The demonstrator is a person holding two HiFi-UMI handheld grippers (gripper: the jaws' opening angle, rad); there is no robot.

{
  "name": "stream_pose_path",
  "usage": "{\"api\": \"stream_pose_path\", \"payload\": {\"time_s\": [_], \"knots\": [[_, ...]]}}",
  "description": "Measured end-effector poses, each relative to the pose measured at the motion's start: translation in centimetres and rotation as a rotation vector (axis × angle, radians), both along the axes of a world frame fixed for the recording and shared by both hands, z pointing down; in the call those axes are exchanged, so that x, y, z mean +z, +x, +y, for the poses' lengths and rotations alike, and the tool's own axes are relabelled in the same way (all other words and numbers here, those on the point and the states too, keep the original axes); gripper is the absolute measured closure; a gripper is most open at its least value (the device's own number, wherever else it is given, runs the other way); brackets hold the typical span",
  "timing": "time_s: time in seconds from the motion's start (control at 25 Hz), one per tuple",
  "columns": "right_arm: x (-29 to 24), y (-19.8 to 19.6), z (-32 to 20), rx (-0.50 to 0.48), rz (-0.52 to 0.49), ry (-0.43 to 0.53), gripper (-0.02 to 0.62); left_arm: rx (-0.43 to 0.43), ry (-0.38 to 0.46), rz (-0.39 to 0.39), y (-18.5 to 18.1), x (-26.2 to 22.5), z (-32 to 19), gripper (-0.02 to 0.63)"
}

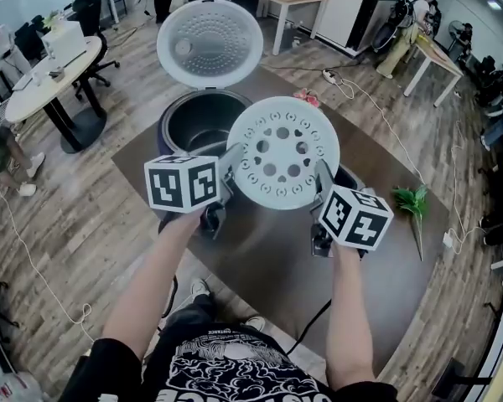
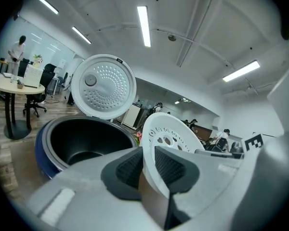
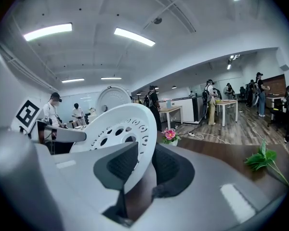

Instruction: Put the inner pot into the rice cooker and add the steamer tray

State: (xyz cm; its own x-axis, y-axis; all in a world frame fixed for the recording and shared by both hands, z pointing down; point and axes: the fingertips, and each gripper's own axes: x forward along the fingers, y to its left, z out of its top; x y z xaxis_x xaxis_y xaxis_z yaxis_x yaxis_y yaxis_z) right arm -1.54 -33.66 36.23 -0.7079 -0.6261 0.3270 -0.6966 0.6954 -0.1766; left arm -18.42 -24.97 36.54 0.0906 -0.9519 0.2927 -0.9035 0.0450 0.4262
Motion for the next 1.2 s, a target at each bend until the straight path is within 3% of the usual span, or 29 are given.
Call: {"api": "stream_pose_path", "payload": {"time_s": [0.4,0.68,0.88,1.2], "knots": [[-3.1,-7.7,1.3,-0.080,-0.020,0.030,0.500,-0.074,0.072,0.004,-7.1,-3.7,2.4,0.529],[-3.4,-11.9,2.1,-0.123,-0.024,0.027,0.499,-0.119,0.071,0.008,-10.9,-3.8,3.6,0.529],[-3.5,-17.8,3.3,-0.135,-0.017,0.016,0.497,-0.135,0.081,0.004,-16.9,-4.4,4.8,0.532],[-1.6,-19.4,2.3,-0.138,-0.002,-0.005,0.495,-0.133,0.050,0.022,-18.7,-2.3,3.6,0.535]]}}
